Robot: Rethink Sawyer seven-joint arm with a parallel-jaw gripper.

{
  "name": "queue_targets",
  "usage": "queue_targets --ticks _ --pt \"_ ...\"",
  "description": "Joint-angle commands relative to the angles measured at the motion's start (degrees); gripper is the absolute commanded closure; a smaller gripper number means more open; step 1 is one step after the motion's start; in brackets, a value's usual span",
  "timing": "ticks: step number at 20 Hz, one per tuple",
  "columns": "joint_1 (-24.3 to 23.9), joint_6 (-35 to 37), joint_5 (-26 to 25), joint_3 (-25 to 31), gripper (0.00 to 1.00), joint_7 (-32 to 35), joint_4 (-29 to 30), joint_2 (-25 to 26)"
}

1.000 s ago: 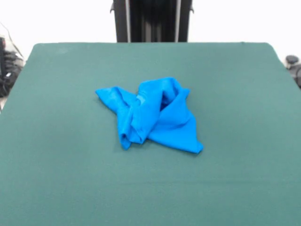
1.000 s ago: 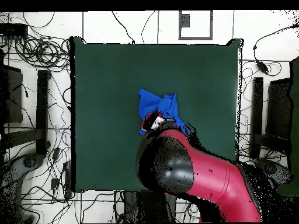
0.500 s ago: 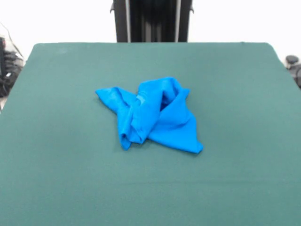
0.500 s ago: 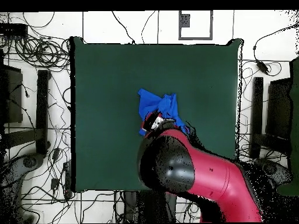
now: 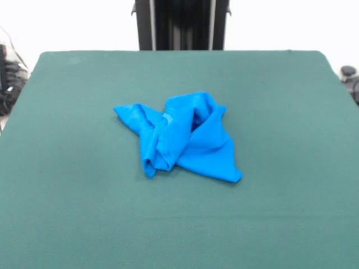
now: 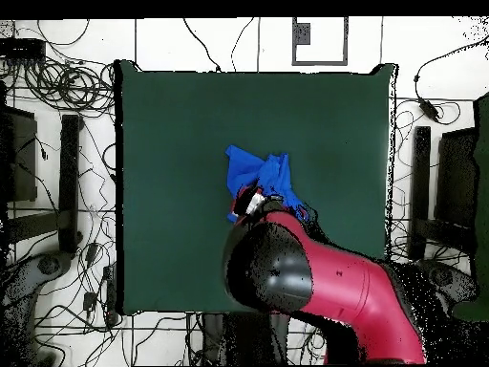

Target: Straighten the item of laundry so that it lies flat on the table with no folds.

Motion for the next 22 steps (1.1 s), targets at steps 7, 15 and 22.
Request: queue_targets --ticks 7,15,22 --pt "-0.7 -3.3 -4.2 7.5 0.0 -1.0 -2.9 11.4" --pt "-0.7 -5.4 -5.7 7.6 0.0 -0.8 -4.9 14.2" --pt "-0.9 -6.2 -6.8 7.4 0.0 -1.7 -6.2 15.7"
